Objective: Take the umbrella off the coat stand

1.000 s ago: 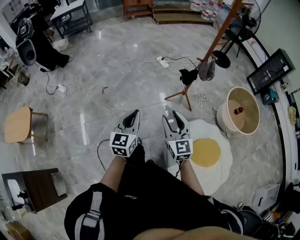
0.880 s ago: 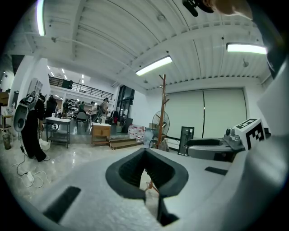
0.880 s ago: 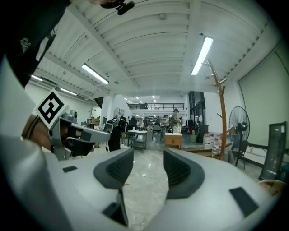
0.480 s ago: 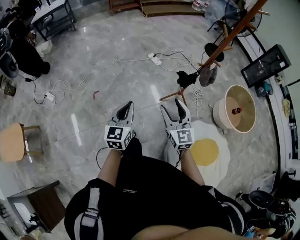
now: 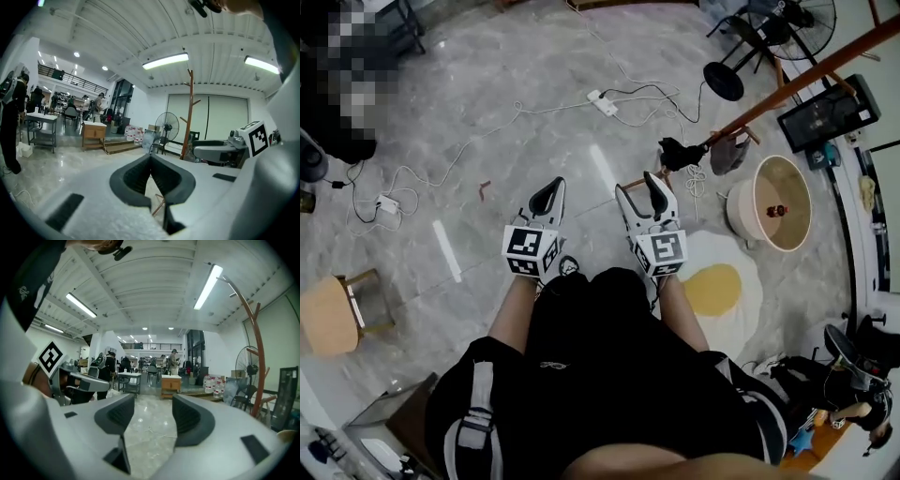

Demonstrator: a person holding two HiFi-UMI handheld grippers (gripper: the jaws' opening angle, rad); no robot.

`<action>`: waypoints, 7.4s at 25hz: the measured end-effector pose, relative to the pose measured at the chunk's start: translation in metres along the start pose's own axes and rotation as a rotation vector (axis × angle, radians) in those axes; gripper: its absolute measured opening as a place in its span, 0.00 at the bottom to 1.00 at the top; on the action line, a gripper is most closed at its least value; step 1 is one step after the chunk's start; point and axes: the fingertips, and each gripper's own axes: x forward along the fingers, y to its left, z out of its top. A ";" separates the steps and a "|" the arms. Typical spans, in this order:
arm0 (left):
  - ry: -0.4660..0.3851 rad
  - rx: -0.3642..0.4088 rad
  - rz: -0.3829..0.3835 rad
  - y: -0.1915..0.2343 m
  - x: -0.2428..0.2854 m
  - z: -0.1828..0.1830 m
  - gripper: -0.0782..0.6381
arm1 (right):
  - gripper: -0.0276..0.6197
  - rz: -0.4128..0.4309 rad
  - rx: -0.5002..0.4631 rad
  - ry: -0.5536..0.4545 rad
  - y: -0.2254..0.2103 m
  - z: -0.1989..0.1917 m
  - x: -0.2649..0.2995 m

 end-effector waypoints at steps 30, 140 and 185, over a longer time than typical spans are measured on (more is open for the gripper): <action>0.226 0.049 -0.223 0.093 0.358 0.037 0.11 | 0.56 -0.113 0.222 0.204 -0.238 -0.059 0.254; 0.813 0.211 -1.131 -0.077 0.579 -0.209 0.11 | 0.38 -1.393 0.838 0.522 -0.434 -0.364 0.060; 0.808 0.252 -1.218 -0.055 0.538 -0.200 0.11 | 0.38 -1.445 0.828 0.458 -0.369 -0.308 0.059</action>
